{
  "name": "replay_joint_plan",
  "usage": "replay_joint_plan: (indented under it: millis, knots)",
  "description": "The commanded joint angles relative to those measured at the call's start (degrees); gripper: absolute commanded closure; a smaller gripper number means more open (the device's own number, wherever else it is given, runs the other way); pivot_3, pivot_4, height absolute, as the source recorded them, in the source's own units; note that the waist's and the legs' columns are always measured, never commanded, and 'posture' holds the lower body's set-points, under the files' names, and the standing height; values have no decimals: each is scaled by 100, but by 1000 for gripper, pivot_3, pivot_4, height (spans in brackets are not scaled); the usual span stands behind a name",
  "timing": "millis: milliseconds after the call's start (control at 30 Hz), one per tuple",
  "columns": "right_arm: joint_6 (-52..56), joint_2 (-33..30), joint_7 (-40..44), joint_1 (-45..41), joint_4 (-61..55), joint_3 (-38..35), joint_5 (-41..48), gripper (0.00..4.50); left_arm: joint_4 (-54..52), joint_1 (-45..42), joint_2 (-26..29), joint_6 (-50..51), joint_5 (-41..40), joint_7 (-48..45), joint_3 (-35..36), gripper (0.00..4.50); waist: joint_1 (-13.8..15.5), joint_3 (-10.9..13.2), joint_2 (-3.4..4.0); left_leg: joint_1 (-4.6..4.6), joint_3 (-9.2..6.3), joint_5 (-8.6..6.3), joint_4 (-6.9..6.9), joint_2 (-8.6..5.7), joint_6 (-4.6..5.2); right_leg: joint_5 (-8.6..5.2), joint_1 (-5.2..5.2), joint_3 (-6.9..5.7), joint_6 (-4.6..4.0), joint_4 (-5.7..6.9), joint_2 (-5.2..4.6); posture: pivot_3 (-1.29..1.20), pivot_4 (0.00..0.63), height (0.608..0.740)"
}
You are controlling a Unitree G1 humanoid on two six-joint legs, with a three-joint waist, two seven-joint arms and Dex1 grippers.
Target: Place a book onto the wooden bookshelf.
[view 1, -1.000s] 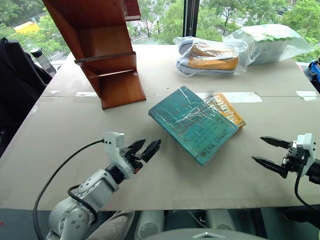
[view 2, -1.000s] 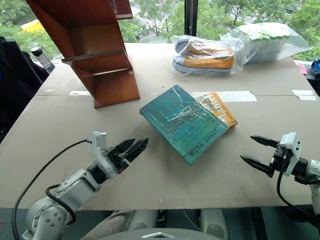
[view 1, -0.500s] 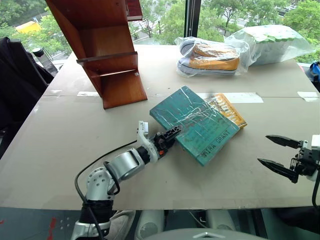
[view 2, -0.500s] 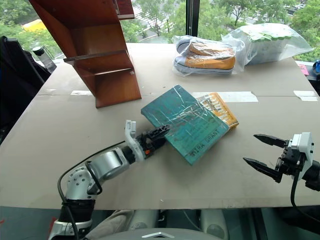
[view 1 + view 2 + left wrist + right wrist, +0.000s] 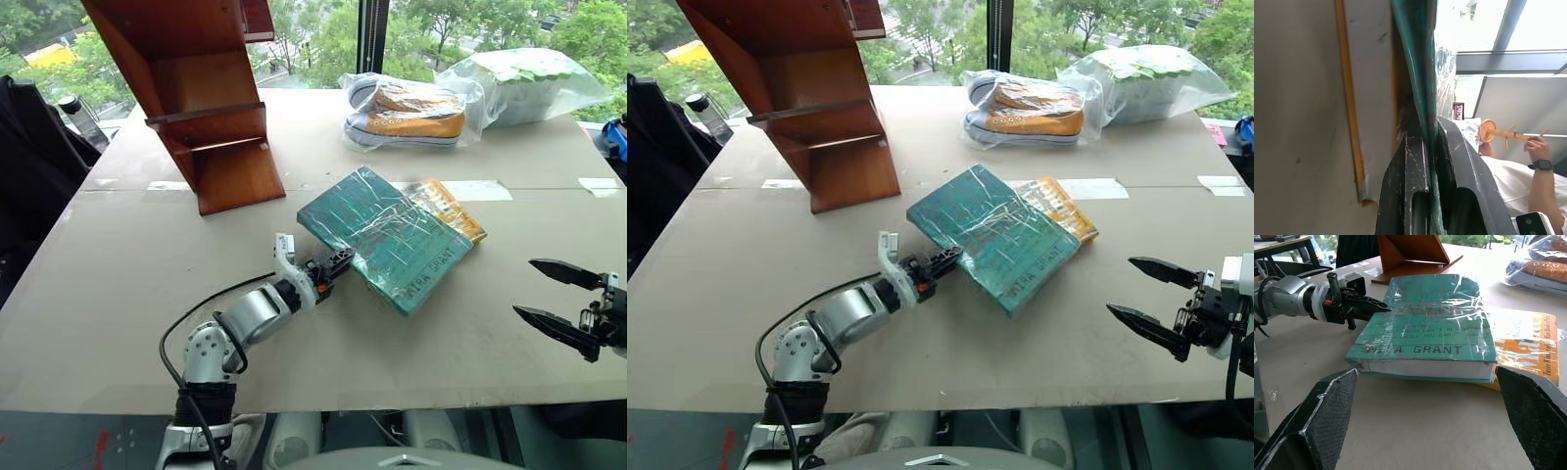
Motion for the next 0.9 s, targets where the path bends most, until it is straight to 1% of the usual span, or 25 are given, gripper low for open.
replay_joint_plan:
  millis: [33,133,233,333,400,467,567,667,733,800,833,900]
  knots:
    - [38,-94,10,-189,-85,-49,81,0,-479,172,90,-43,-285,-31,206,4460,-2,2,-3,0,-1,0,0,1,0,0,0,0,0,0,0,0,150,693]
    - [86,-99,24,-349,-15,2,59,0,-724,254,187,-77,-533,-40,276,4460,5,3,-4,0,-5,0,-2,3,0,0,-1,-1,0,-1,0,0,150,693]
    - [167,-101,17,-580,70,30,104,0,-1190,32,535,-20,-30,-401,268,4460,10,5,-7,-2,-4,0,-3,2,0,0,-2,-4,0,-3,0,0,150,693]
    - [319,-114,-68,-935,196,1,243,0,-1947,-1018,1317,-71,1553,-1311,-40,4460,51,24,-31,-11,3,0,-1,-5,-1,0,-3,-14,0,-3,-1,0,150,693]
    - [422,-106,-135,-1209,300,-8,334,0,-2157,-1766,1754,-322,2563,-1849,-236,4460,70,23,-29,-27,-7,0,2,-7,-2,4,-10,-23,-6,-7,1,0,150,693]
    - [517,-87,-197,-1457,378,17,419,0,-2220,-2331,2162,-617,3601,-2332,-462,4460,76,18,-22,-28,-3,1,2,-10,-2,4,-8,-17,-7,-15,1,0,150,693]
    - [731,2,-390,-1919,413,121,643,0,-2263,-3225,3202,-1390,5748,-3336,-1137,4460,16,19,-22,-34,8,-1,-15,-11,0,16,-8,-6,-26,-38,2,0,150,693]
    - [831,106,-508,-2315,458,267,760,0,-1975,-4006,4039,-2192,7650,-3948,-1677,4460,7,21,-22,-78,2,0,-29,-10,0,17,-52,-8,-26,-50,12,0,150,693]
    - [855,174,-544,-2492,497,334,779,0,-1781,-4341,4397,-2600,8608,-4207,-1870,4460,14,23,-20,-91,-2,1,-33,-8,0,15,-64,-13,-23,-53,15,0,150,693]
    - [858,246,-566,-2673,543,439,775,0,-1598,-4563,4659,-2833,9340,-4303,-1842,4460,12,28,-24,-92,-1,1,-39,-8,0,13,-65,-13,-10,-58,13,0,150,693]
    - [858,276,-559,-2755,572,492,766,0,-1532,-4590,4730,-2837,9563,-4321,-1776,4460,10,28,-25,-93,1,1,-41,-8,0,18,-65,-14,-2,-62,13,0,150,693]
    - [860,339,-534,-2938,690,614,725,0,-1436,-4350,5009,-2973,10135,-4374,-1700,4460,1,30,-23,-94,3,0,-41,-8,0,22,-64,-12,14,-67,12,0,150,693]
